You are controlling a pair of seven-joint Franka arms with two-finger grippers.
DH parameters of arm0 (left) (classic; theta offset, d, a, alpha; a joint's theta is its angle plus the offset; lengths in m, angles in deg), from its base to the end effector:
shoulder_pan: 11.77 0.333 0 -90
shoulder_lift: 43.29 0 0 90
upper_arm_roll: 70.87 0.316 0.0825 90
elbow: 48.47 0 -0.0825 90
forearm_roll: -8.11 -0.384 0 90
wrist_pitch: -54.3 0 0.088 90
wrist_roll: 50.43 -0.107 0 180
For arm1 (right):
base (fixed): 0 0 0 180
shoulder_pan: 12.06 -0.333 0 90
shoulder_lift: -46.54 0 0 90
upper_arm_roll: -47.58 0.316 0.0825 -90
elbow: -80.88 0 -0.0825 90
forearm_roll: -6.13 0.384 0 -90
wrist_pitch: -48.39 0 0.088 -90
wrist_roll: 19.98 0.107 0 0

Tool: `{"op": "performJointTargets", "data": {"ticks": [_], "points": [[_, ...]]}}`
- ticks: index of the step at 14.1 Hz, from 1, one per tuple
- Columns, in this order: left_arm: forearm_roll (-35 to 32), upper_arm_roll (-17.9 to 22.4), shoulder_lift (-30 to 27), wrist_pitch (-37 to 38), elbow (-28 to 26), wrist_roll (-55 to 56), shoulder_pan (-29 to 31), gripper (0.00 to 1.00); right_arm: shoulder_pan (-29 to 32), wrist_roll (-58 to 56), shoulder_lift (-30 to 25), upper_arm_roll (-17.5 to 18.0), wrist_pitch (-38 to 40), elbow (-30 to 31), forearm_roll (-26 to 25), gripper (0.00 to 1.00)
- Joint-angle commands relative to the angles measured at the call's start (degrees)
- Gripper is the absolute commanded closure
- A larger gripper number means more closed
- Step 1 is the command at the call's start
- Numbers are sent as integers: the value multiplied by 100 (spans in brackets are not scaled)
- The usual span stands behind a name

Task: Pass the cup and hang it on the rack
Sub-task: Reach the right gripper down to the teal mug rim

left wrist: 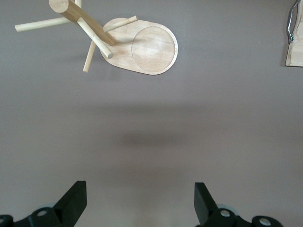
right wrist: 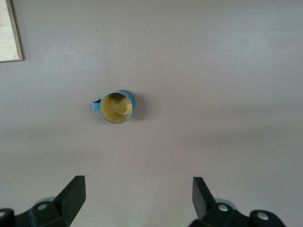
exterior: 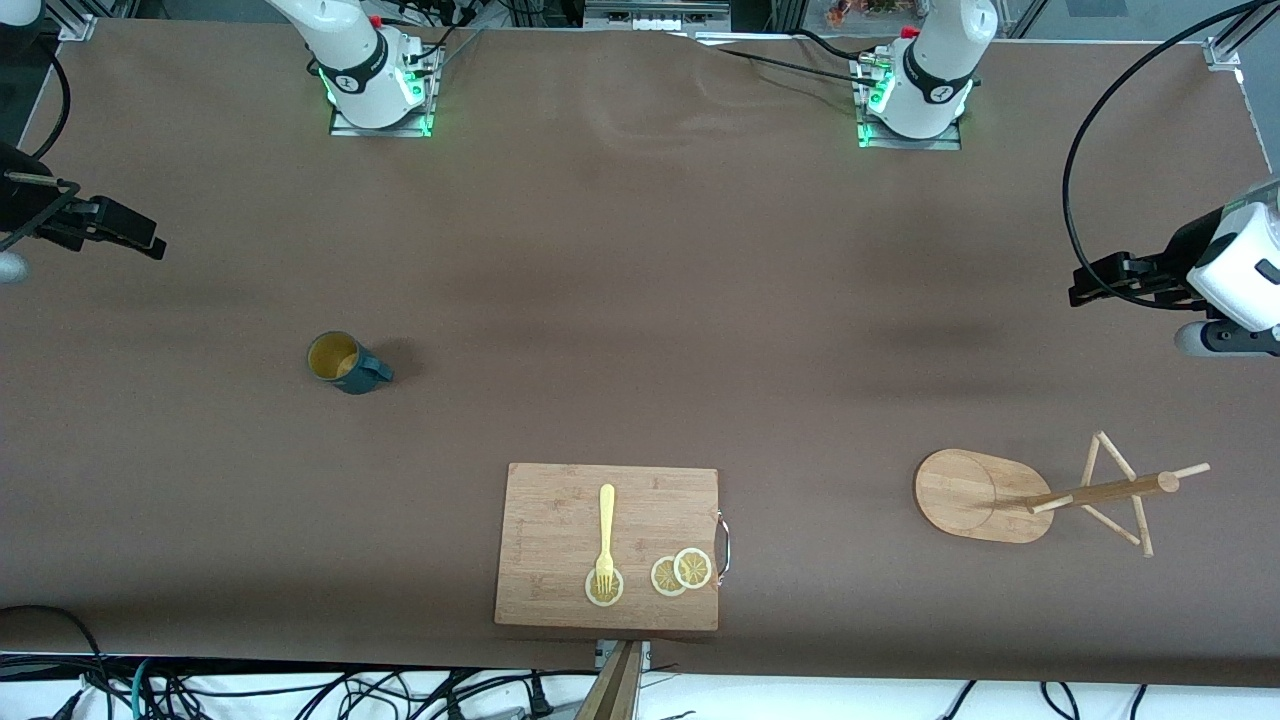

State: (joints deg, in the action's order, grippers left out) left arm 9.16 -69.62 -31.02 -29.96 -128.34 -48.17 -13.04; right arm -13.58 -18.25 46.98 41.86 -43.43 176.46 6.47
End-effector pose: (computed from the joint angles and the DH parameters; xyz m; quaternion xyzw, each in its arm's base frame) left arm 0.6071 -0.0037 0.5743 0.9974 0.0191 -0.0688 0.0055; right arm 0.5539 -0.0399 0.5770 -0.9980 0.0519 0.0366 0.0034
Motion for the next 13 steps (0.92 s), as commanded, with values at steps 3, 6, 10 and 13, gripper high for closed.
{"op": "performJointTargets", "data": {"ticks": [3, 6, 10, 13], "points": [[150, -2, 74, 15, 156, 11, 31, 0, -24, 47, 367, 27, 94, 21, -17, 0], [150, -2, 74, 15, 156, 11, 31, 0, -33, -32, 693, 36, 138, 39, -17, 0], [150, -2, 74, 15, 156, 11, 31, 0, -165, -32, 879, 45, -764, 572, -17, 0], [150, -2, 74, 15, 156, 11, 31, 0, -174, -41, 694, 115, -2116, 1609, -26, 0]]}}
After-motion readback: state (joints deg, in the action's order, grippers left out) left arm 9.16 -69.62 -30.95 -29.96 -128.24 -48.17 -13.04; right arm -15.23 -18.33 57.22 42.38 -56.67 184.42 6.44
